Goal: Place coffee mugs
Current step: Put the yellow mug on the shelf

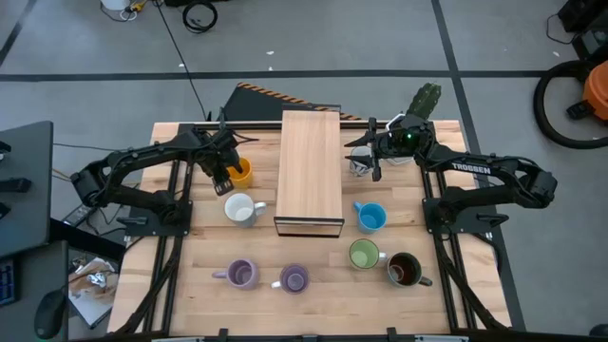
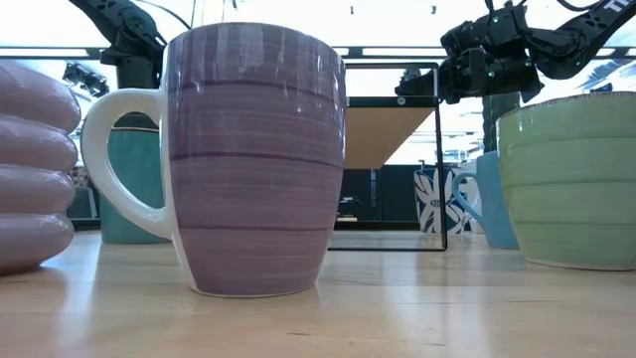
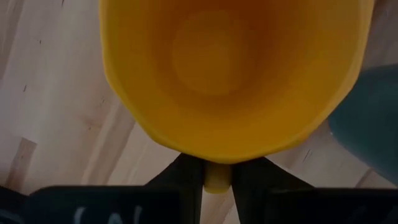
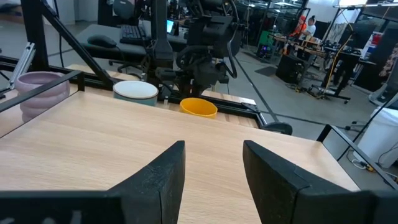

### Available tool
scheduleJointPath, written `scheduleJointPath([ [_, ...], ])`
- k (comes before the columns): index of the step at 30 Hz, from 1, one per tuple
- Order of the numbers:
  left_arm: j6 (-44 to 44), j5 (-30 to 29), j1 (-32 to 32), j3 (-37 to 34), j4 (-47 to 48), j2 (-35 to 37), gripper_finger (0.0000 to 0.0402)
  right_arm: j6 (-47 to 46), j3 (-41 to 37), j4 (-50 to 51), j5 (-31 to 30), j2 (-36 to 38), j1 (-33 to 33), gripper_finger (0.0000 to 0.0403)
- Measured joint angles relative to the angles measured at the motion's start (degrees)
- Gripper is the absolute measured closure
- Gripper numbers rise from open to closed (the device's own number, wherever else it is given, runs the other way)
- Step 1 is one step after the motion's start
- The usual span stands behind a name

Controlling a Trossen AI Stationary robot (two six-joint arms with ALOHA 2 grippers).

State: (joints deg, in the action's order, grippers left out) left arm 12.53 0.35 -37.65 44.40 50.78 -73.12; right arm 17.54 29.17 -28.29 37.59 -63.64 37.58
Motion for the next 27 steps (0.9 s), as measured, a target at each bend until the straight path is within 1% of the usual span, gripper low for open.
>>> scheduleJointPath([
  [12,1.64,-0.72,-0.04,0.38,0.58,-0.01,0.0339,-0.42,0.0,0.15,0.0,0.0,0.0,0.0235],
  [19,2.81,-3.5,-0.04,6.97,4.32,-0.02,0.0339,-0.59,0.0,0.41,-0.01,0.01,0.0,0.0235],
  [27,3.65,-3.54,-0.04,11.07,4.94,-0.02,0.0339,-0.46,-0.02,0.93,-0.01,0.01,0.0,0.0235],
])
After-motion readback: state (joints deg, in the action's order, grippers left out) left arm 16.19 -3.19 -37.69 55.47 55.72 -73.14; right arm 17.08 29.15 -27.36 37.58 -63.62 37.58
